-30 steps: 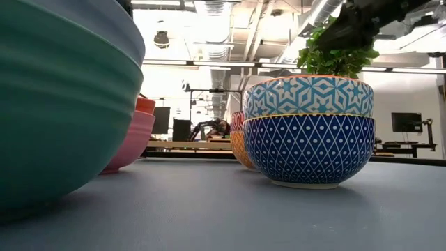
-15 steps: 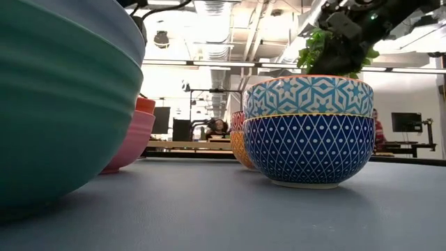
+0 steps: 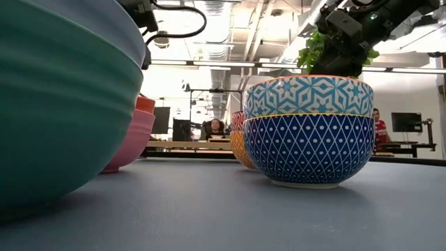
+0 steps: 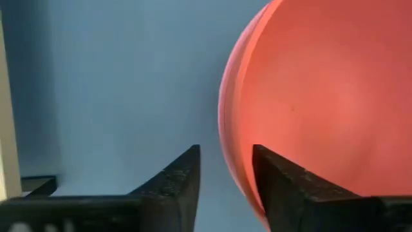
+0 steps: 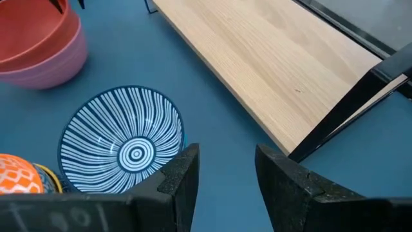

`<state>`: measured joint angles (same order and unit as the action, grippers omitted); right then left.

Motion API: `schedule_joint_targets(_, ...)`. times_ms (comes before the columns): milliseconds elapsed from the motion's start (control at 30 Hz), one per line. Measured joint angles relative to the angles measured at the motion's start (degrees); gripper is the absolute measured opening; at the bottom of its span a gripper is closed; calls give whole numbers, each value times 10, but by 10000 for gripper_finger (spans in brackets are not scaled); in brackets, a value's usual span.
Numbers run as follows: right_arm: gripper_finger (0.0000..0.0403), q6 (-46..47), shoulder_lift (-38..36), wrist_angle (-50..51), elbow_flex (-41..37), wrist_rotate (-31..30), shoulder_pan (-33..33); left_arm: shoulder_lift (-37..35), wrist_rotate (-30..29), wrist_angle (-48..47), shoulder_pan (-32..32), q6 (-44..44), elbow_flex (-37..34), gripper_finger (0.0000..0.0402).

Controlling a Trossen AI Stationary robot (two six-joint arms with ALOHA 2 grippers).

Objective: Place and stack bowls onto a shelf
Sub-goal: Put the orange bowl on the shelf

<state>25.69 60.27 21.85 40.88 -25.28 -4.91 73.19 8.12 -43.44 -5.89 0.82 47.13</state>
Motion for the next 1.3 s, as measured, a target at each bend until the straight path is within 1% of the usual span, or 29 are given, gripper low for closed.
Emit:
schedule_joint_targets(200,177,0,0,0,0,0,0,-16,-24,2,5,-28,0,20)
schedule_joint_targets(267,177,0,0,0,0,0,0,-23,-23,6,7,-44,0,6)
schedule_joint_targets(567,177,-1,0,0,0,-1,1,-39,-19,-3,14,-103,9,1)
schedule_joint_targets(767,177,-1,0,0,0,-2,1,-39,-29,-28,14,-158,77,1)
schedule_joint_targets(967,177,-2,0,0,0,-3,1,-39,-82,-93,8,-175,171,0)
schedule_joint_targets(1067,177,-2,0,0,0,-3,1,-39,-111,-131,-7,-167,208,0)
schedule_joint_targets(1167,177,-2,0,0,0,-3,1,-39,-134,-152,-40,-120,240,0)
schedule_joint_targets(1233,177,-2,0,0,0,-3,1,-39,-135,-157,-70,-103,259,0)
schedule_joint_targets(1300,177,-2,0,0,0,-3,1,-36,-118,-157,-106,-79,277,0)
